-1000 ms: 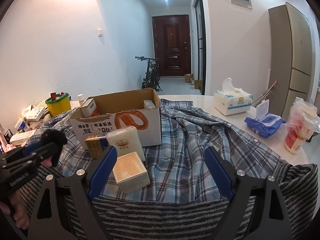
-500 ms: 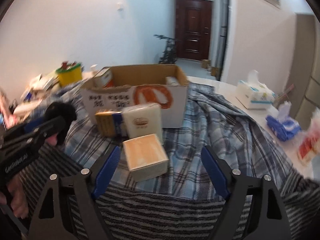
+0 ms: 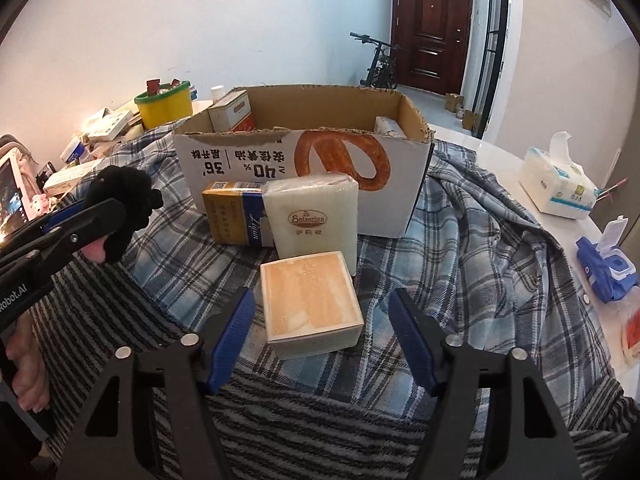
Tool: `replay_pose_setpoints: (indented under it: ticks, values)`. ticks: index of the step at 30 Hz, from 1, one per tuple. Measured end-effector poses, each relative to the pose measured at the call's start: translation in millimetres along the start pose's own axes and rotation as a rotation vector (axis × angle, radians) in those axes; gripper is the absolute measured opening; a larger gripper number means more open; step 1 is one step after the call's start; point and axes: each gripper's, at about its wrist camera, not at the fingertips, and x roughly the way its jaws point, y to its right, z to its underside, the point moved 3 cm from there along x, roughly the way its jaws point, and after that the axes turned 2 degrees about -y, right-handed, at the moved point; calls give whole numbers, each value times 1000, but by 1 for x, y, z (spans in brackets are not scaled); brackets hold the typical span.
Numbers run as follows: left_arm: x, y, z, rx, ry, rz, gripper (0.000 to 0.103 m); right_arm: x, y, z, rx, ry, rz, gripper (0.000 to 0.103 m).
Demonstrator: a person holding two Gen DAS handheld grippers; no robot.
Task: Organize objects
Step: 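Close the right gripper on the beige square box while the left holds the scrunchie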
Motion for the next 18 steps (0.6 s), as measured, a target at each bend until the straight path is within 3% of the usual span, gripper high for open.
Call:
replay_pose_setpoints:
  ticks: [5,8,15,18]
  values:
    - [0,-1,0,-1,-1,-1,42,8,-1,0,-13,-29,-15,65]
    - [0,-1,0,-3,-3,-1,42,13,0,2,10,-53,-50,53]
    - [0,-4,0,-12,-1,-2,42,7,0,11,92,-63,-60,52]
    - [0,-4,0,-12,0,-3,42,0,-4,15,106,-48,-26,52]
